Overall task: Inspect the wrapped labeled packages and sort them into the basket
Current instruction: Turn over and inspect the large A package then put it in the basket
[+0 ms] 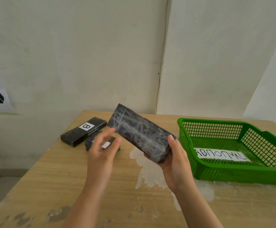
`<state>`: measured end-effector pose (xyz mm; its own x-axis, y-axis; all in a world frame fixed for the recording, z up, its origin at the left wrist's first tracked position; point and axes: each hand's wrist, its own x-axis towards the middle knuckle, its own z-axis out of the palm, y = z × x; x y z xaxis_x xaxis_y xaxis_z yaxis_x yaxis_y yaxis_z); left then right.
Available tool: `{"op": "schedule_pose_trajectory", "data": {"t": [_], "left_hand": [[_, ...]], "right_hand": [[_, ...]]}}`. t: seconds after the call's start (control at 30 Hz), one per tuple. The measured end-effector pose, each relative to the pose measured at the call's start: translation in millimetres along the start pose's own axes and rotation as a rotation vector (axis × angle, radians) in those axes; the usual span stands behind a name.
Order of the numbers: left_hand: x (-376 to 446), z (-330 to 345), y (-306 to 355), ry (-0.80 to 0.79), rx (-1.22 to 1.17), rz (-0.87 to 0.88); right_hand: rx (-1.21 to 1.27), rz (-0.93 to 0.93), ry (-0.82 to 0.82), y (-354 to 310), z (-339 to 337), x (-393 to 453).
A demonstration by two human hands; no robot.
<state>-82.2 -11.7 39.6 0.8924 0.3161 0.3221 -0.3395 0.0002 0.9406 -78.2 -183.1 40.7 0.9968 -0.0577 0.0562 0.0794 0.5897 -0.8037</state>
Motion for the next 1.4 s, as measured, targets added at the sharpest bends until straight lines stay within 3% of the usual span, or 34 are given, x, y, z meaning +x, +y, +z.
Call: {"op": "schedule_pose_trajectory", "data": {"t": [0.07,0.17,0.23,0.43,0.6,0.77,0.97,1.2,1.4], "left_hand": [[14.0,-8.4,3.2,0.04,0.042,-0.086],[29.9,-19.3,9.6,-0.075,-0.068,-0.178],[33.8,-21.9,13.6,-0.129,-0.099,-0.172],[16.8,-18.5,21.6,-0.084,-0.153,-0.144],[5.4,-21.4,31.2,-0.207,0.004,-0.161],[8.6,-14.7,17.9,-0.084,0.118,-0.154],[8.7,-17.9,5.5,-0.153,0.219,-0.147],[8.7,-11.4,-4.9,-0.063,0.329,-0.165],[-15.0,13.9,8.8,0.041,0.513,0.038]], "right_hand": [[0.015,0.007,-0.007,-6.3,-6.5,2.3],[-0.02,0.022,-0.049,-17.0,-14.6,7.5],[-0.066,0.047,-0.089,-23.6,-16.4,9.7],[-0.37,-0.044,-0.145,-23.7,-17.8,11.1],[-0.436,-0.057,-0.137,-27.3,-21.8,8.5],[-0.604,-0.128,-0.13,-28.3,-11.0,2.6],[-0.711,-0.21,-0.002,-23.8,-7.8,-3.2],[-0.874,-0.379,-0.019,-27.9,3.5,-3.1],[-0.76,-0.365,-0.102,-11.1,11.1,-5.0]]}}
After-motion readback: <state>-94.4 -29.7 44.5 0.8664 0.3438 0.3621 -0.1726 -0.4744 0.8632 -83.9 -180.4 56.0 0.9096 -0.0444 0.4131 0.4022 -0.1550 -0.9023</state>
